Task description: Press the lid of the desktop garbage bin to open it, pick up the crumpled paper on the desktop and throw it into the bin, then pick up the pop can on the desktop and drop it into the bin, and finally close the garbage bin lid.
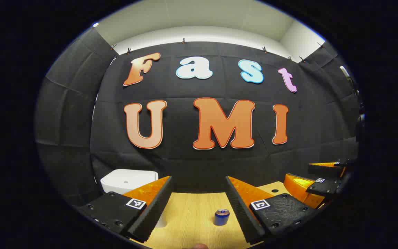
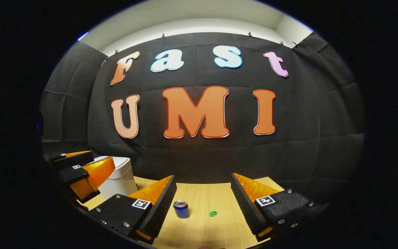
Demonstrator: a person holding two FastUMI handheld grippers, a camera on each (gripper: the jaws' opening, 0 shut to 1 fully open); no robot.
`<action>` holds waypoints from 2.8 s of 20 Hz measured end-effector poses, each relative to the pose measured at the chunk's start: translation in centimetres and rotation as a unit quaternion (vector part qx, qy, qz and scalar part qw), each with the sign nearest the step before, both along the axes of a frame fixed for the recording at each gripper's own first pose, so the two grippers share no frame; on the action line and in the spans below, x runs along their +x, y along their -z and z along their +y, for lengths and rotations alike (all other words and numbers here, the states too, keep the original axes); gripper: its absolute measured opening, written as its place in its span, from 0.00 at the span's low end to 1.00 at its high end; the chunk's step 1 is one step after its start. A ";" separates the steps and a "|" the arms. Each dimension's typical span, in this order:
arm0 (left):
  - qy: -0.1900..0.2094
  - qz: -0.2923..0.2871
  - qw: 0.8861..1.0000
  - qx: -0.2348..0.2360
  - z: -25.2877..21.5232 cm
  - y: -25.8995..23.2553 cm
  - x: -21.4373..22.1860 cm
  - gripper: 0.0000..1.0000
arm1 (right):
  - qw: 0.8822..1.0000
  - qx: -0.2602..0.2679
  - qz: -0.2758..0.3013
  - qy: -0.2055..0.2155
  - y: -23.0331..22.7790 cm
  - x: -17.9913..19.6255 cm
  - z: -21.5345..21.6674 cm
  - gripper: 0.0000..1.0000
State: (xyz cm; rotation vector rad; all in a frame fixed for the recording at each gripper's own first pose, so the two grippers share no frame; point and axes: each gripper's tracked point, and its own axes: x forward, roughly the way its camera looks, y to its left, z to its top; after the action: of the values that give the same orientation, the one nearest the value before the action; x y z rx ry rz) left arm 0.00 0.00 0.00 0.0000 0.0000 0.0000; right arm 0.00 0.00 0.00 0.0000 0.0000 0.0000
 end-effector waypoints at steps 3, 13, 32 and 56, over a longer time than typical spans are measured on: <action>0.002 0.003 1.000 0.000 -0.2 0.3 0.4 0.94 | 1.000 -0.001 0.002 -0.003 0.2 0.1 0.2 0.95; 0.009 0.018 1.000 0.003 -0.3 0.9 0.7 0.92 | 1.000 -0.004 0.023 -0.011 1.5 0.5 0.9 0.94; -0.013 0.025 1.000 0.012 2.2 1.6 0.7 0.94 | 0.999 -0.007 0.038 -0.023 2.3 1.2 2.3 0.94; -0.130 -0.014 0.990 0.061 16.5 -1.1 4.8 0.94 | 0.998 -0.028 0.044 -0.022 3.6 3.7 2.7 0.94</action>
State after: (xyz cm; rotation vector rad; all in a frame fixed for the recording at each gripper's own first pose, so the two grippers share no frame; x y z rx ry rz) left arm 4.83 16.51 1.11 0.1218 -0.0283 0.2613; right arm 3.68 2.67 -3.62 -0.0568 0.0873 0.0433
